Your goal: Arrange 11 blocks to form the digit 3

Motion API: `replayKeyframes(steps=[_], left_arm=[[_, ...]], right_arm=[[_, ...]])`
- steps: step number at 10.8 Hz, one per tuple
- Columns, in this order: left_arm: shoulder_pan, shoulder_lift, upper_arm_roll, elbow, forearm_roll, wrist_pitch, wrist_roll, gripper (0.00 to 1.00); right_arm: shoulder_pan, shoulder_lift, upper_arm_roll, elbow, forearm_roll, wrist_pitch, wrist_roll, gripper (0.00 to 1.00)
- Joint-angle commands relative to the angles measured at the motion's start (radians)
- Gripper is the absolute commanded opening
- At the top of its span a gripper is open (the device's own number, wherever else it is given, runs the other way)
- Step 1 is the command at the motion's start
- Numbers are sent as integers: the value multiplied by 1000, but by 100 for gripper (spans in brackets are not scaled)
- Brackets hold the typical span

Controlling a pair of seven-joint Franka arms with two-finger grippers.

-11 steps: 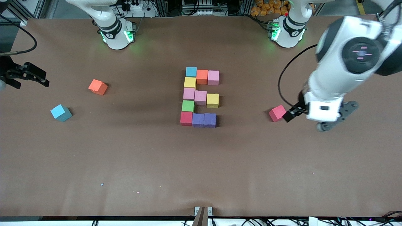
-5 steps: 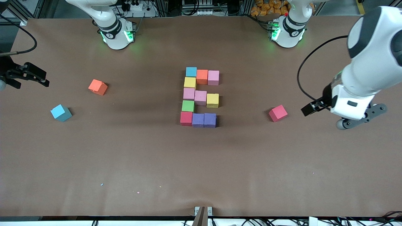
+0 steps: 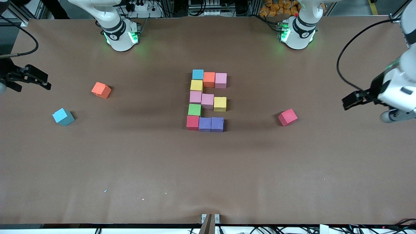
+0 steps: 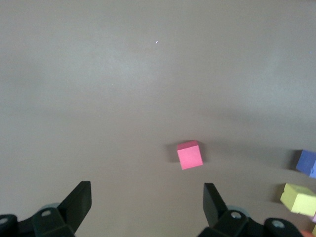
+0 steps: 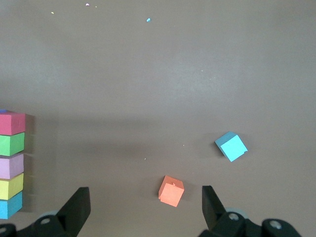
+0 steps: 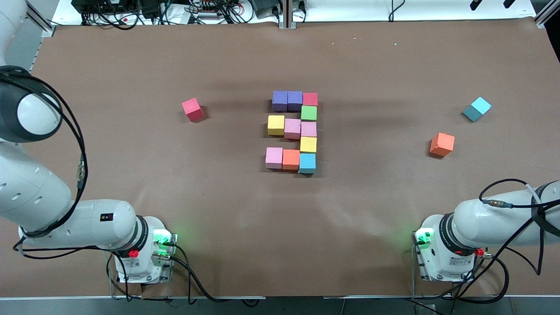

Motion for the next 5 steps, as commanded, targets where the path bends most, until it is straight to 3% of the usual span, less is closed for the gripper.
replayKeyframes(steps=[1,5], left_arm=[[-49,-95,108,-99,-58,1,102,100],[-51,-149,111,-131,-47,1,100,100]], right_arm=[[1,-7,1,-3,8,-1,12,100],[1,-7,1,-5,8,-1,12,100]])
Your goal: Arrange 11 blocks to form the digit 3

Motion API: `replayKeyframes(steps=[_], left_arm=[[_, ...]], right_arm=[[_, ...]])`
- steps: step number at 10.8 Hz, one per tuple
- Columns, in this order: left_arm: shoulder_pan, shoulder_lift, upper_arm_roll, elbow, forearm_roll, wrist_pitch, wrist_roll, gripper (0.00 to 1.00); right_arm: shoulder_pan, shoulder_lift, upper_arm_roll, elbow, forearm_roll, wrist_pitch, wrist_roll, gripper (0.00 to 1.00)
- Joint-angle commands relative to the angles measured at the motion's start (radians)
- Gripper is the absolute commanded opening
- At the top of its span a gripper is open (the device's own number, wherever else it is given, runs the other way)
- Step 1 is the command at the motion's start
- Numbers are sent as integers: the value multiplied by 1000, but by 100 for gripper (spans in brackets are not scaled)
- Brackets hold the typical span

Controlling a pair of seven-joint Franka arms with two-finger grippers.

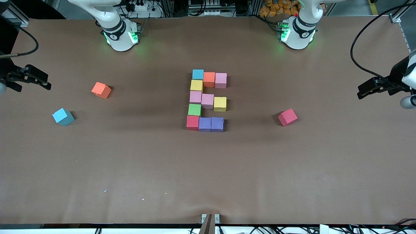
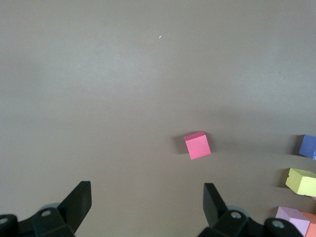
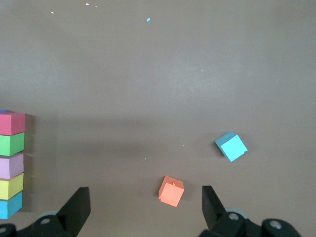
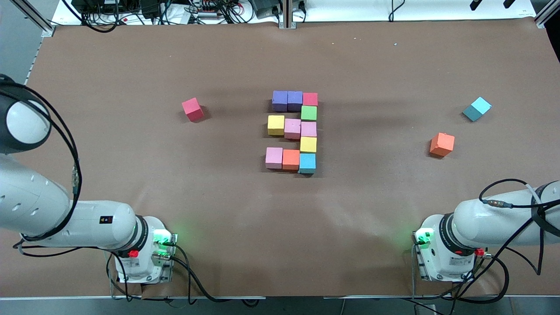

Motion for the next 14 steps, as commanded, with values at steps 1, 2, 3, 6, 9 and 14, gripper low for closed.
replayKeyframes(steps=[1,2,3,6,9,14], left_arm=[[-14,-73,17,-90,-15,2,16,100],[-23,-85,22,-107,-20,5,16,100],[-42,-85,41,-106,-18,9,20,100],[-62,-94,80,-106,-20,9,108,100],[-78,-102,82,-101,-33,6,108,100],[-111,-105,80,-112,-52,-1,91,100]], right_arm=[[1,-7,1,-3,8,-1,12,100],[1,-7,1,-3,10,1,10,100],[1,-7,1,-3,10,1,12,100],[1,-7,1,-3,10,-1,12,100],[-1,-7,-1,-4,10,-1,12,100],[-1,-7,1,-4,8,-1,10,100]])
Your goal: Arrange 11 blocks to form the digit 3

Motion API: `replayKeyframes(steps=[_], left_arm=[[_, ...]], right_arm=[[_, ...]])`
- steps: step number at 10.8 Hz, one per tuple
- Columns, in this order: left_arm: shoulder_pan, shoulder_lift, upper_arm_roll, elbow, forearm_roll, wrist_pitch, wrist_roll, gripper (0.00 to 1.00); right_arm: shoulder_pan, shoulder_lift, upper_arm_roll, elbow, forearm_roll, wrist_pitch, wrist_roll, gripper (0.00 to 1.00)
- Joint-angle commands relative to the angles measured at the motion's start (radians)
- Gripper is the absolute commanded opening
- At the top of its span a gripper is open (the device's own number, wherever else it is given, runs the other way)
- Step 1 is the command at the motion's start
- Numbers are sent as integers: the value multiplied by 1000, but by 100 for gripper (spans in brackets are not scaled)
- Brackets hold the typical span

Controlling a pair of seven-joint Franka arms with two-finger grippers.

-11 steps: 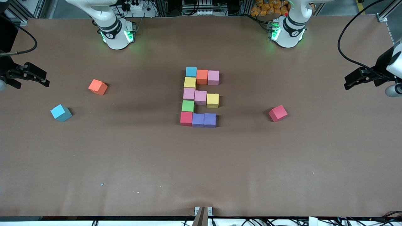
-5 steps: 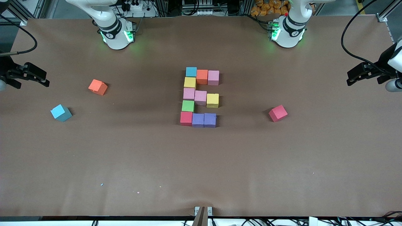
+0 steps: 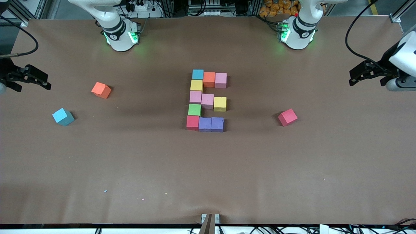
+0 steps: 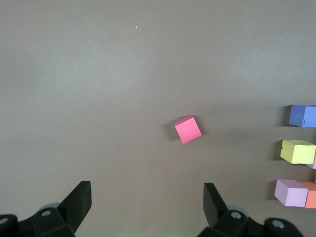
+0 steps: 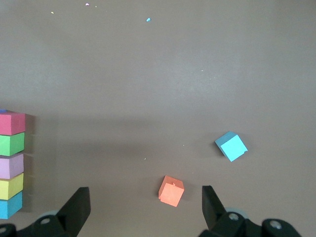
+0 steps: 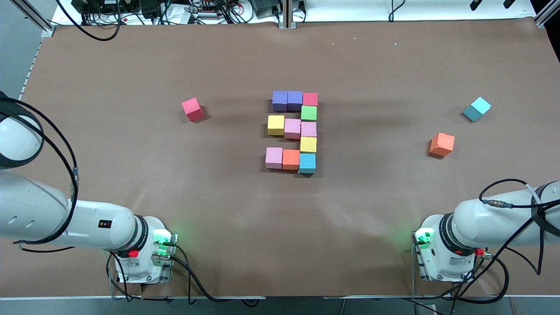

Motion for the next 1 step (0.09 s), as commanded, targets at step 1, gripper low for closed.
replayKeyframes(steps=[1], left_arm=[[-10,-28,12,-24,-20,-13,-3,100]], right_arm=[[-1,-7,0,-4,8,-3,12,100]])
